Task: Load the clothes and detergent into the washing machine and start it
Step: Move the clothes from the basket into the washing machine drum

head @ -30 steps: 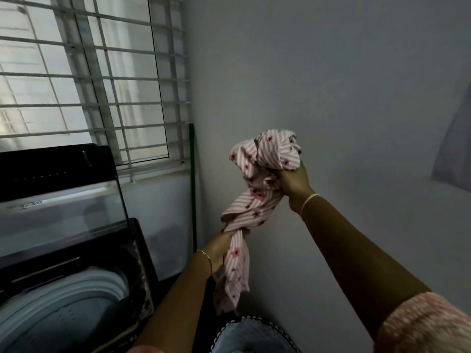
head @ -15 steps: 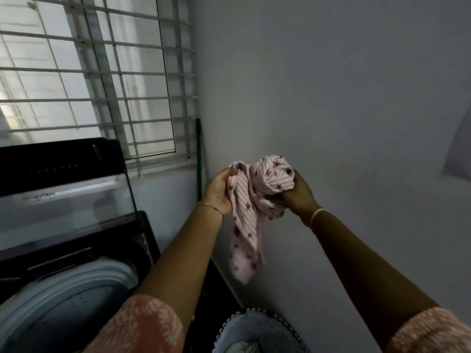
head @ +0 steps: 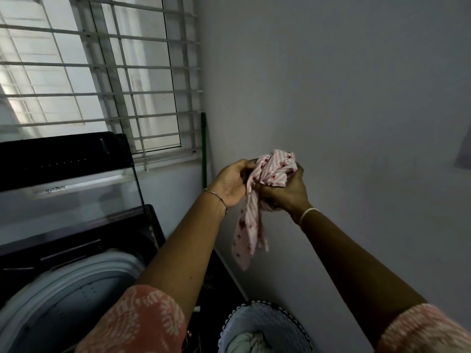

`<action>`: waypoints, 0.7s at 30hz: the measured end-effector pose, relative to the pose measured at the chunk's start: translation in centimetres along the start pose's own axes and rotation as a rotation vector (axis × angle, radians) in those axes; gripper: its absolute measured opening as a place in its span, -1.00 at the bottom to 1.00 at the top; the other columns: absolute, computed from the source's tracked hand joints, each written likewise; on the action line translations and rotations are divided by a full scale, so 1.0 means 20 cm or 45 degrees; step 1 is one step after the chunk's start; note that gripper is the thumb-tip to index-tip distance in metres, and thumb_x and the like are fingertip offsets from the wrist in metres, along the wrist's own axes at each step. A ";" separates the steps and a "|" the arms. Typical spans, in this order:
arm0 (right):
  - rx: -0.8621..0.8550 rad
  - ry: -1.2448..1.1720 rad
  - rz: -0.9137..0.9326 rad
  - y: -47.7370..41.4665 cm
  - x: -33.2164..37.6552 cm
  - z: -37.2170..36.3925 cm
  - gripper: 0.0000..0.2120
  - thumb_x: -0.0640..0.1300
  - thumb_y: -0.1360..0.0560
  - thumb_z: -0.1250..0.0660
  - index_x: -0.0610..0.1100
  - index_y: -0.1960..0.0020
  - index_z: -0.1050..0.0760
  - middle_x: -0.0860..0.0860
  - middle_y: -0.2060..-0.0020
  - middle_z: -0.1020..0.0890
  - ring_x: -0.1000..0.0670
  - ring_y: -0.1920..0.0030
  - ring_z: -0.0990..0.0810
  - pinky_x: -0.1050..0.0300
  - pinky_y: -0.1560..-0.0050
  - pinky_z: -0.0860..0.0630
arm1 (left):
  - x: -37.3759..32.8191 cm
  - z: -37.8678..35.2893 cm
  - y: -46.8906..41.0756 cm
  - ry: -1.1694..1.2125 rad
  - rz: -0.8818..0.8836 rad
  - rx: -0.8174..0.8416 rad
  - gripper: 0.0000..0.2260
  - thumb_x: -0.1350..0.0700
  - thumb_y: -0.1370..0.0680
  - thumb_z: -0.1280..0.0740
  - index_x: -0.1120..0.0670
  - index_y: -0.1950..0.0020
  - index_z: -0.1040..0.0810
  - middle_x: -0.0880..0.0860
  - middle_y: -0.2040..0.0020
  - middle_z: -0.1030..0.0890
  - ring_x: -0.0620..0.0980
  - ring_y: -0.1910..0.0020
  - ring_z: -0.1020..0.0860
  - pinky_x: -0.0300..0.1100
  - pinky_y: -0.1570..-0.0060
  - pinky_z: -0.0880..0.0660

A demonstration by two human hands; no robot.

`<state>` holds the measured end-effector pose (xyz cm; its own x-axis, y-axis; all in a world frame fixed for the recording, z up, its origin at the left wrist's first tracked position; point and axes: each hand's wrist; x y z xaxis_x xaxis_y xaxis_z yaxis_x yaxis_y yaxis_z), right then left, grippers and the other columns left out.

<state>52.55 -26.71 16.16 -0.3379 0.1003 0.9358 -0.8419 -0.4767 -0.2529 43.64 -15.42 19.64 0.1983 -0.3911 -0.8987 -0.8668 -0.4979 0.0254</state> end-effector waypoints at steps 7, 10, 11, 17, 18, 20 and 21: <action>-0.208 -0.311 -0.236 -0.06 -0.06 -0.03 -0.26 0.21 -0.01 -0.60 -0.01 -0.12 -0.52 0.00 0.04 -0.69 -0.04 0.08 -0.69 -0.11 0.07 -0.66 | 0.00 0.05 0.03 -0.252 -0.097 0.002 -0.78 0.29 -0.55 -0.23 0.08 -0.02 -0.64 0.00 0.14 -0.68 -0.10 0.15 -0.63 -0.26 0.11 -0.53; -0.207 -0.445 -0.240 -0.03 0.03 -0.02 -0.64 -0.06 -0.25 -0.56 -0.13 0.02 -0.58 -0.11 0.17 -0.69 -0.08 0.24 -0.67 0.01 0.25 -0.65 | 0.07 0.08 0.04 -0.193 -0.182 -0.326 -0.80 0.27 -0.53 -0.25 -0.01 0.06 -0.58 -0.04 0.22 -0.62 -0.08 0.15 -0.56 -0.24 0.14 -0.47; -0.197 -0.487 -0.237 -0.03 0.05 -0.02 -0.73 -0.11 -0.30 -0.53 -0.15 0.04 -0.59 -0.14 0.19 -0.68 -0.10 0.27 -0.66 -0.01 0.27 -0.64 | 0.11 0.11 0.05 -0.229 -0.128 -0.354 -0.82 0.25 -0.51 -0.24 -0.02 0.11 -0.54 -0.03 0.21 -0.58 -0.05 0.11 -0.51 -0.19 0.08 -0.41; -0.179 -0.597 -0.252 -0.06 0.06 0.00 -0.59 -0.08 -0.29 -0.55 -0.22 -0.07 -0.60 -0.17 0.12 -0.69 -0.12 0.22 -0.69 0.03 0.33 -0.64 | 0.36 0.25 0.15 -0.435 0.499 0.132 -0.80 0.13 -0.17 -0.47 0.09 0.23 -0.67 0.07 0.21 -0.66 0.06 0.10 -0.57 -0.07 -0.11 -0.48; -0.185 -0.588 -0.245 -0.06 0.06 0.01 -0.52 -0.03 -0.22 -0.56 -0.20 -0.08 -0.59 -0.17 0.09 -0.70 -0.15 0.15 -0.70 -0.06 0.25 -0.66 | 0.40 0.27 0.14 -0.519 0.517 0.083 -0.63 0.08 -0.17 -0.53 0.09 0.04 -0.66 0.08 0.08 -0.67 0.08 -0.01 -0.57 -0.01 -0.22 -0.44; -0.201 -0.536 -0.227 -0.06 0.04 0.02 -0.38 0.04 -0.11 -0.58 -0.14 -0.11 -0.57 -0.12 0.04 -0.70 -0.14 0.06 -0.70 -0.17 0.10 -0.65 | 0.43 0.31 0.12 -0.494 0.474 -0.075 -0.52 0.06 -0.37 -0.50 0.14 -0.25 -0.54 0.12 -0.11 -0.65 0.11 -0.08 -0.58 0.05 -0.19 -0.47; -0.209 -0.509 -0.203 -0.06 0.03 0.03 -0.34 0.03 -0.09 -0.59 -0.11 -0.15 -0.55 -0.07 0.01 -0.69 -0.09 0.03 -0.69 -0.13 0.03 -0.65 | 0.43 0.33 0.11 -0.400 0.442 -0.165 -0.58 0.10 -0.46 -0.43 0.18 -0.29 -0.51 0.15 -0.11 -0.65 0.11 -0.03 -0.60 0.02 -0.09 -0.53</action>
<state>53.66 -26.66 17.18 -0.0373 -0.1992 0.9792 -0.9367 -0.3345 -0.1037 40.44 -14.84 9.10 -0.2573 -0.3085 -0.9157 -0.7895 -0.4793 0.3833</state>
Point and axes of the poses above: each hand's wrist, its own y-axis away from the middle knuckle, its own z-axis out of the back of the hand, x = y × z
